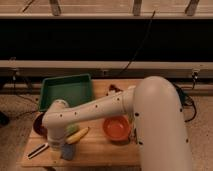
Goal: Place sponge in red bowl
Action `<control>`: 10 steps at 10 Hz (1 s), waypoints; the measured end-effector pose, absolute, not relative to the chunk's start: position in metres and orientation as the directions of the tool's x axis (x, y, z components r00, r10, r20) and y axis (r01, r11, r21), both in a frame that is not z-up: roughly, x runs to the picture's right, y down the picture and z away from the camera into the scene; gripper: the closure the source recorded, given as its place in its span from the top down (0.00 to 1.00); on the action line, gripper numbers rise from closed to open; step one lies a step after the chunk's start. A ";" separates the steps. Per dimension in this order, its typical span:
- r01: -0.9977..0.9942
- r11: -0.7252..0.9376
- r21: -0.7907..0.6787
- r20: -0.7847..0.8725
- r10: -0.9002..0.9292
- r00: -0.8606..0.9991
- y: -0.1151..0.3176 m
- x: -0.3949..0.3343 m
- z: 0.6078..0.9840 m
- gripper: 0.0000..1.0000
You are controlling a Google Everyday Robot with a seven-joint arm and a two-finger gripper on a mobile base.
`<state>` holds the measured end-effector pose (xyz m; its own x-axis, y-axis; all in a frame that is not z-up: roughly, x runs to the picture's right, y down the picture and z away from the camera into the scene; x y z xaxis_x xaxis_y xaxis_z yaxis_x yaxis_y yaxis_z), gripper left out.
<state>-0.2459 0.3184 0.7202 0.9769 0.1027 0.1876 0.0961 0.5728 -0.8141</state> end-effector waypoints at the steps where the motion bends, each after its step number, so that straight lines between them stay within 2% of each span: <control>1: 0.090 0.576 -0.813 0.180 0.101 0.978 0.320 -0.246 0.721 0.77; 3: 0.062 0.589 -0.806 0.145 0.095 0.985 0.324 -0.244 0.728 0.76; 4: 0.053 0.594 -0.803 0.132 0.091 0.987 0.326 -0.244 0.730 0.72; 10: 0.008 0.624 -0.781 0.082 0.090 0.993 0.326 -0.239 0.739 0.12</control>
<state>-0.2393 0.3264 0.7392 0.9926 0.0898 0.0818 0.0079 0.6242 -0.7812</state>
